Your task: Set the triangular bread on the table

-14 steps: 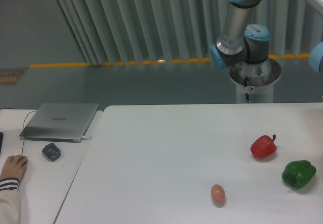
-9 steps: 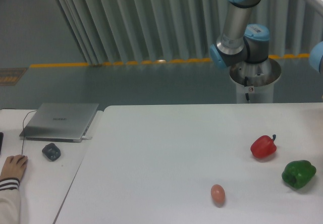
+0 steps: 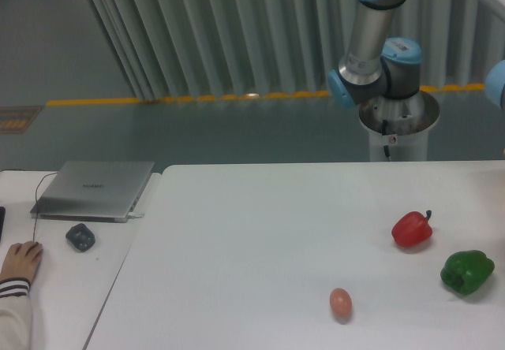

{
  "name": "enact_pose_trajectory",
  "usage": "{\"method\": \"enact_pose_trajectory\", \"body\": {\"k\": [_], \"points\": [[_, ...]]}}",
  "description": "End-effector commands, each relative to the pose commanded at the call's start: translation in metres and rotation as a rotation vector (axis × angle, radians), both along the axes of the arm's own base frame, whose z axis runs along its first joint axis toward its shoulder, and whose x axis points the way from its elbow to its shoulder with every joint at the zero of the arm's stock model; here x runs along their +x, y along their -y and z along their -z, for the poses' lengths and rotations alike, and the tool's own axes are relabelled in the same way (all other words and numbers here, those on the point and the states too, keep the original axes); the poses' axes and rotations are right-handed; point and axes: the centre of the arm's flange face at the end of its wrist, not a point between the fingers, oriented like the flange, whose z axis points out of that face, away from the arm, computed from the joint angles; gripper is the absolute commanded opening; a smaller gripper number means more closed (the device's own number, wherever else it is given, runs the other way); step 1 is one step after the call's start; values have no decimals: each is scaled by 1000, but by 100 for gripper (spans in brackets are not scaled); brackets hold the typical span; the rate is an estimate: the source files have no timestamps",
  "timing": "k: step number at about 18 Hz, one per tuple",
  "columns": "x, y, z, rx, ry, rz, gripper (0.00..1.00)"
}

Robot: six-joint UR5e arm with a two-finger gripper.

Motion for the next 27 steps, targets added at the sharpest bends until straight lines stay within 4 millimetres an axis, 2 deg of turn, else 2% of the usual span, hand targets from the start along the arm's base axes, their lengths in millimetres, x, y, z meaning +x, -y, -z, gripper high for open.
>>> {"method": "enact_pose_trajectory", "body": {"k": [2, 5, 9, 14, 18, 22, 27], "points": [[-6, 13, -12, 14, -23, -46, 100], [-9, 15, -15, 23, -46, -52, 100], [-27, 41, -20, 38, -65, -100, 100], [-44, 59, -8, 65, -40, -195, 100], [-52, 54, 6, 108, -32, -287, 100], [-63, 52, 25, 116, -40, -304, 100], [-73, 67, 31, 108, -39, -314, 100]]}}
